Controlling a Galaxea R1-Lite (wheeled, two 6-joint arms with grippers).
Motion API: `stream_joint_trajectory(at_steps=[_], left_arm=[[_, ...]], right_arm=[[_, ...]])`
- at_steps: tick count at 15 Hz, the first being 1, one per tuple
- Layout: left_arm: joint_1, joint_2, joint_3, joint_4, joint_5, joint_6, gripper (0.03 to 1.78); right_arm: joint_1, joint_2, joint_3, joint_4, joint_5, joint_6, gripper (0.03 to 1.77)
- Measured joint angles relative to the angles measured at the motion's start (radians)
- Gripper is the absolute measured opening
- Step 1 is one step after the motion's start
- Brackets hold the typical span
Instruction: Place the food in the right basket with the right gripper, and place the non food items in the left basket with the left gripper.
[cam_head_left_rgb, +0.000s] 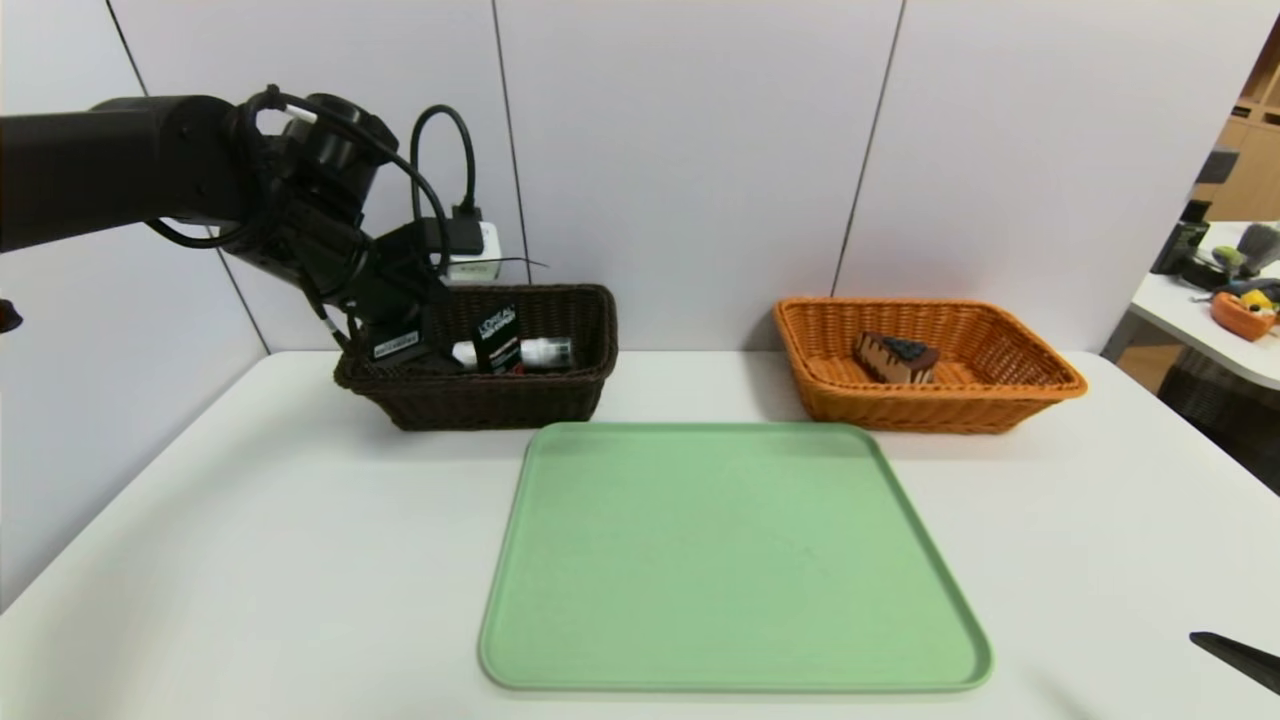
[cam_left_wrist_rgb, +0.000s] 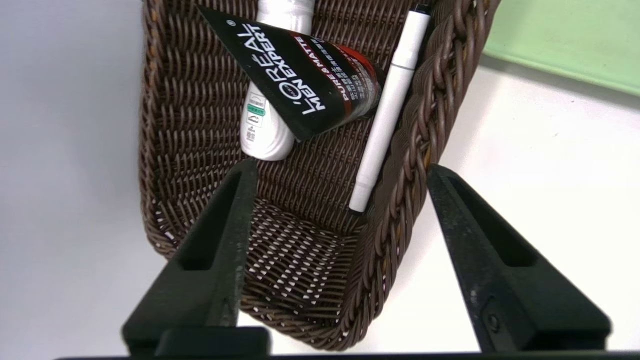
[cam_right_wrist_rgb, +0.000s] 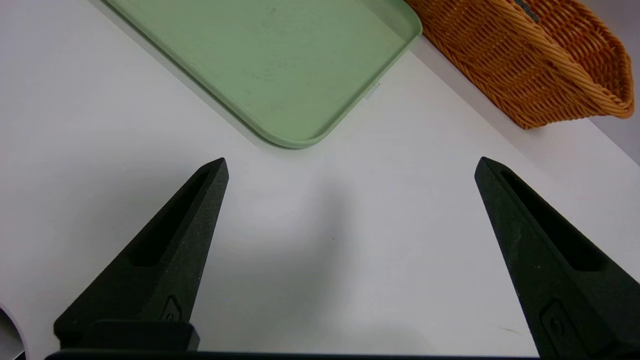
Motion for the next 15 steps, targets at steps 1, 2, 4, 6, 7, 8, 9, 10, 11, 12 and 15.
stream_joint_trajectory(at_steps=[1,2,4,6,7,8,9,10,11,12,15], left_arm=[[-0.001,-0.017,0.009,0.008,-0.001,-0.001,1.29],[-0.002,-0.039,0.023,0.014,-0.003,-0.004,1.34],[-0.008,-0.099,0.065,0.021,-0.008,-0.014,1.42],[-0.013,-0.164,0.112,0.038,-0.009,-0.04,1.48],[-0.014,-0.204,0.14,0.047,-0.009,-0.058,1.51],[-0.015,-0.235,0.166,0.05,-0.009,-0.073,1.53],[-0.015,-0.269,0.202,0.052,-0.009,-0.09,1.55],[-0.015,-0.305,0.241,0.05,-0.009,-0.105,1.57],[-0.016,-0.339,0.281,0.046,-0.009,-0.119,1.59],[-0.016,-0.372,0.319,0.043,-0.008,-0.133,1.6],[-0.016,-0.476,0.442,0.034,-0.006,-0.182,1.64]], right_arm=[[0.0,-0.001,0.0,0.0,0.0,0.0,1.7],[0.0,-0.001,0.0,0.001,-0.001,0.001,1.7],[0.0,-0.002,0.0,0.0,0.0,0.0,1.7],[0.0,-0.002,0.0,-0.003,0.0,-0.002,1.7],[0.0,-0.002,0.0,-0.006,0.0,-0.006,1.7],[0.0,-0.001,0.0,-0.006,-0.001,-0.008,1.7],[0.0,-0.001,0.0,-0.006,-0.001,-0.008,1.7],[0.0,-0.001,0.0,-0.006,-0.001,-0.009,1.7],[0.0,0.0,0.0,-0.006,-0.001,-0.011,1.7],[0.0,0.001,-0.001,-0.006,-0.001,-0.011,1.7],[0.0,0.005,-0.001,-0.002,-0.001,-0.011,1.7]])
